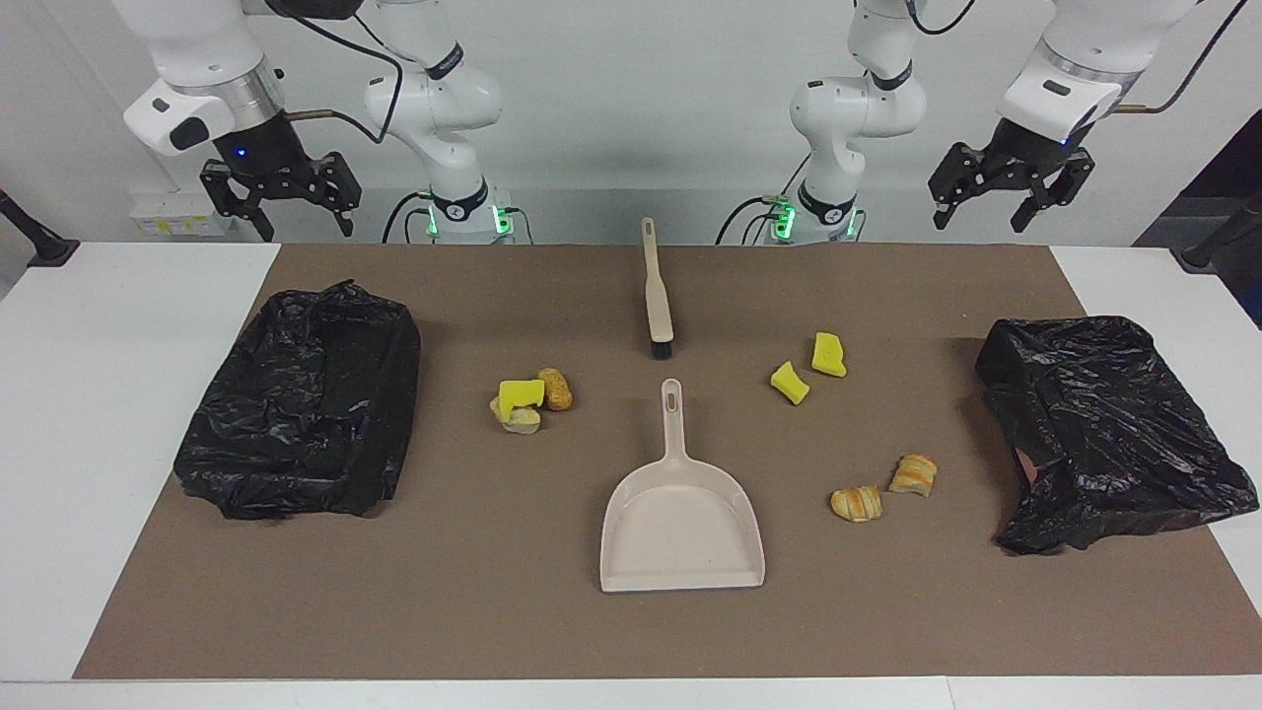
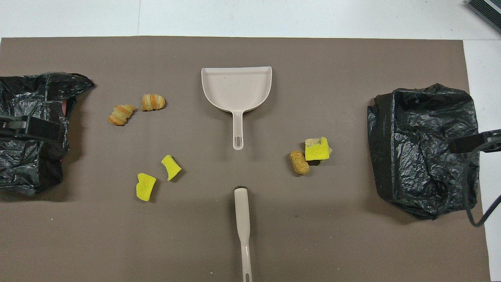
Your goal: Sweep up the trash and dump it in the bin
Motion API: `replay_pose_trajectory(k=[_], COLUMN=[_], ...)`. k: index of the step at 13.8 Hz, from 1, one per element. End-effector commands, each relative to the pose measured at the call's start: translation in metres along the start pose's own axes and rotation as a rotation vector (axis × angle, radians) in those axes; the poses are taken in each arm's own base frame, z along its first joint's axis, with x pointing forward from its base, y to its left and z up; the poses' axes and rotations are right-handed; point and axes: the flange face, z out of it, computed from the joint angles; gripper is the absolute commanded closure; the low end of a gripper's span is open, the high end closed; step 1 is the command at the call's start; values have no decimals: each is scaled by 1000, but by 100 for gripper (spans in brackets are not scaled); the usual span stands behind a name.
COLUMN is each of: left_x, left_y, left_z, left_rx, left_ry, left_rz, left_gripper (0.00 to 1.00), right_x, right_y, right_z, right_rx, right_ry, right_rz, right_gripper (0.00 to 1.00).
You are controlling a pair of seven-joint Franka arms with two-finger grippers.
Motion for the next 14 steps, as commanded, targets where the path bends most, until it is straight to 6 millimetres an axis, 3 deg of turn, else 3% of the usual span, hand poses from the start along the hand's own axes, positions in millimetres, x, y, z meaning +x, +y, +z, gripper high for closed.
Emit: replay_pose_trajectory(k=[1,7,14], left_x=[-4,-12,-31], left_y=[-2,7,35], left_z=[-5,-3,12], left_rx=[-4,-8,-5], left_ry=[-6,-27,-1], left_rz=[-2,2,53], left_gripper=[0,0,0], right_x=[-4,-4,-4], right_y=[0,0,3], right_z=[-1,1,-1], right_rx=[4,6,8], right_ry=[-3,-6,-11], right_rz=[-20,-20,-24], right_gripper=[0,0,0])
